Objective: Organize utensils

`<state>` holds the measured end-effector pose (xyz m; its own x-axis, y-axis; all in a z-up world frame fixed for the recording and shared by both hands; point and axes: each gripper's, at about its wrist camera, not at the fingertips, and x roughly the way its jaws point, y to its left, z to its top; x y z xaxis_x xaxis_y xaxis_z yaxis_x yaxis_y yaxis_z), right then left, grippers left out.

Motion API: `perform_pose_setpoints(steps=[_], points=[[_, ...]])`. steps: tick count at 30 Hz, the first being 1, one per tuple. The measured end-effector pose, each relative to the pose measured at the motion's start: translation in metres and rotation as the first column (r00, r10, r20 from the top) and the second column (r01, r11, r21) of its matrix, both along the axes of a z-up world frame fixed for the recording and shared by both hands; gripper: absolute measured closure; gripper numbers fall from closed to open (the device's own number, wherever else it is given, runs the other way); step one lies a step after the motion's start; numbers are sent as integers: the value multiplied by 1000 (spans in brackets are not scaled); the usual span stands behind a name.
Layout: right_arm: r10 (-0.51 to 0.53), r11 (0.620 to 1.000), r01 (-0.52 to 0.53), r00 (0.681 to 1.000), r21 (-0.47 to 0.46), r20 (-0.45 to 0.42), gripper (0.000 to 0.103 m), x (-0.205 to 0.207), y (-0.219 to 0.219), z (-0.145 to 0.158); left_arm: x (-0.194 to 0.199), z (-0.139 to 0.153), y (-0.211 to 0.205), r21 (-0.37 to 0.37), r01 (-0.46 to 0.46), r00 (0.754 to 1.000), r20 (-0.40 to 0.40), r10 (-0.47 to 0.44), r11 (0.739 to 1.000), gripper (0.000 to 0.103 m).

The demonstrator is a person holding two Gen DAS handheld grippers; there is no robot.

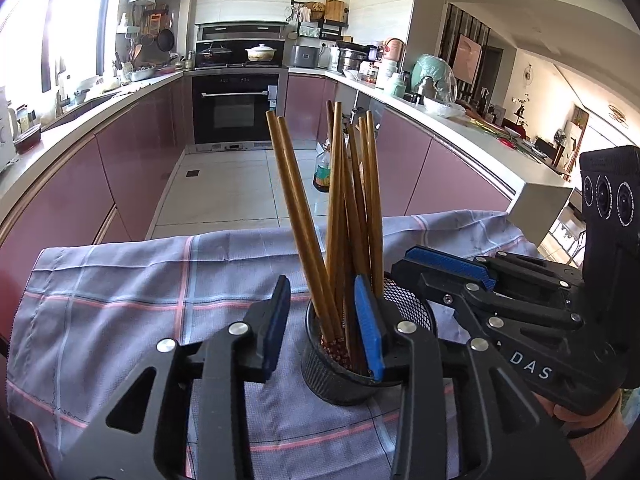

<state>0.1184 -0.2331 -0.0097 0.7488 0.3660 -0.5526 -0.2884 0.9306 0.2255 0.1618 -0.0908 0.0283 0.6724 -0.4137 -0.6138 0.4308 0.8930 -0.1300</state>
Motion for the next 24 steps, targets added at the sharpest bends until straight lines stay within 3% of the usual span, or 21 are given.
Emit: perform_pose_setpoints(steps=[5,7,11,13,14,18,24], points=[[-3,1000,3,1000,4,-2,72,-9,0,-2,-7,-8,13,-18,-4,1000,17,5,1000,54],[-12,1000,12,1000,12,-5,60,-13,-2,-4,-12,-10,22,-42,-10,1000,24,11,999,38],[-23,1000,23,1000,2,18,46,-27,-1,-4,-29,-15,44,-63,-51,996,75,56,997,25],[-34,999,34,999,-16,41,27,-35,1,-3,-37,-18,54,-66,-91,991,91,96,994,9],[-51,998,53,997,-31,56,23,-40,2,-2,-42,-19,60,-73,-114,987,103,122,991,6],[-79,995,86,989,-56,129,7,-62,6,1,-61,-23,79,-81,-191,970,139,201,978,6],[-104,992,116,969,-41,224,7,-92,15,2,-93,-19,95,-69,-263,935,228,272,962,6]])
